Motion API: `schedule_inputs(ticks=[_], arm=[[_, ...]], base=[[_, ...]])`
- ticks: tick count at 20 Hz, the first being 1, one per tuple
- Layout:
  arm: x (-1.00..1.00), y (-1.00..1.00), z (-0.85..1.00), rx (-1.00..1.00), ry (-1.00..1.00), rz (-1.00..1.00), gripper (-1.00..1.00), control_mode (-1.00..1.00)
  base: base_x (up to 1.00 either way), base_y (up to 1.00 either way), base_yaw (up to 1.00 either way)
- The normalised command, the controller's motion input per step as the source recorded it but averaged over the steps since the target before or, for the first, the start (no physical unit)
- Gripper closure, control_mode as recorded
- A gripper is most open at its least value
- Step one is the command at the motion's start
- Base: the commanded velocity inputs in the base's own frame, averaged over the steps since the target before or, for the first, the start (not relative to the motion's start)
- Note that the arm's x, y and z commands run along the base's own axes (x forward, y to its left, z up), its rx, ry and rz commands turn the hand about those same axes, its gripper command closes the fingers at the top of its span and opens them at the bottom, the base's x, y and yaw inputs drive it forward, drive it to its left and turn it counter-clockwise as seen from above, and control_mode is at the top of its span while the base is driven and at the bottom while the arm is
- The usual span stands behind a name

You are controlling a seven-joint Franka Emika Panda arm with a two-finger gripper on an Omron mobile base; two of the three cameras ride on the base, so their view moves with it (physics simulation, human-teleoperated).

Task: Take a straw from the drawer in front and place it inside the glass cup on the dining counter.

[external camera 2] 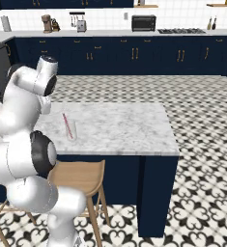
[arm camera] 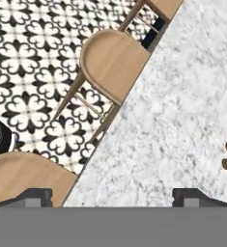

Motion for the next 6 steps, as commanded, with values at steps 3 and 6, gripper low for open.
schedule_inputs(ticks=[3, 6], arm=[[-0.67, 0.26, -0.01, -0.44, -0.14, 0.00, -1.00, -1.00], [-0.90, 0.03, 0.00, -0.30, -0.12, 0.00, -1.00, -1.00]], base=[[0.00, 0.00, 0.00], [0.00, 0.00, 0.00]])
